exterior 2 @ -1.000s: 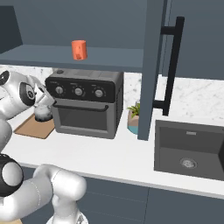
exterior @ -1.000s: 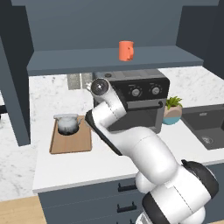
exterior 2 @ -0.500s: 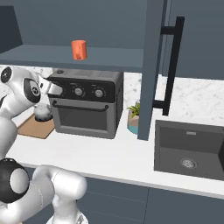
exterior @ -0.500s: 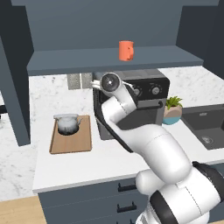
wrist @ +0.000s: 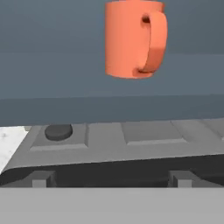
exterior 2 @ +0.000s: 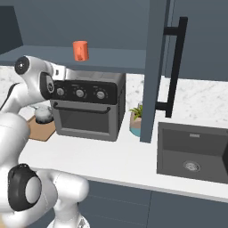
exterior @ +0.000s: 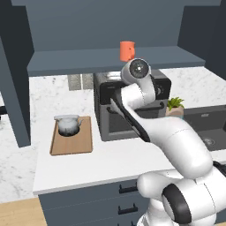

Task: Pick the kettle from the counter and place it on the tray. Then pick the mug from the cabinet and place it on the tray. Then close the cabinet doors.

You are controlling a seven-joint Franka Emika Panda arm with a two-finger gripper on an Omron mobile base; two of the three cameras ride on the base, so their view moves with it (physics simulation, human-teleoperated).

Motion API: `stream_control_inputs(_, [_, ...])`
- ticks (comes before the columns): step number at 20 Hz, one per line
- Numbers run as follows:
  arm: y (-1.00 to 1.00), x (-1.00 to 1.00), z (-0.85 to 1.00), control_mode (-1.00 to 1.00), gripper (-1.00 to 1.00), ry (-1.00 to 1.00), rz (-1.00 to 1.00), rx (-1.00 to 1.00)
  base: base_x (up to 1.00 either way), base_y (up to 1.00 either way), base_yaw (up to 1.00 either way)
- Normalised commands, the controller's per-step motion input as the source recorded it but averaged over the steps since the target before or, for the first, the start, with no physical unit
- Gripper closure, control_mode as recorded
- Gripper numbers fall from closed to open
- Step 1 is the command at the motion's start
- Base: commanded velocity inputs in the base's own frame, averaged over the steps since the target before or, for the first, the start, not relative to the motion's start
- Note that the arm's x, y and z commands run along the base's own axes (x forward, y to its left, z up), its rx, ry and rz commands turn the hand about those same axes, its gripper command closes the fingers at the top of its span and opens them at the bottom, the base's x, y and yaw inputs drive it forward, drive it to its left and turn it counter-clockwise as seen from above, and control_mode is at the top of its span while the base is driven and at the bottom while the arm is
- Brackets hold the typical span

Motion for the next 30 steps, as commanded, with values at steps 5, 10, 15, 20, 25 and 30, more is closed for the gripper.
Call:
stream_control_inputs(5, [-0.43, -0.01, 0.45, -1.0, -1.0, -0.11, 0.26, -0.12, 0.0, 0.0, 0.0])
stream_control_inputs(10, [-0.04, -0.05, 0.13, -1.0, -1.0, -0.04, 0.02, -0.02, 0.0, 0.0, 0.0])
stream_control_inputs(15, [0.0, 0.0, 0.07, -1.0, -1.0, 0.0, -0.01, 0.0, 0.0, 0.0, 0.0])
stream_control_inputs(20, [0.0, 0.0, 0.35, -1.0, -1.0, -0.06, -0.01, 0.0, 0.0, 0.0, 0.0])
stream_control_inputs(25, [0.0, 0.03, 0.31, -1.0, -1.0, -0.02, 0.0, 0.0, 0.0, 0.0, 0.0])
stream_control_inputs(30, [0.04, 0.17, 0.08, -1.0, -1.0, 0.0, 0.0, 0.0, 0.0, 0.0, 0.0])
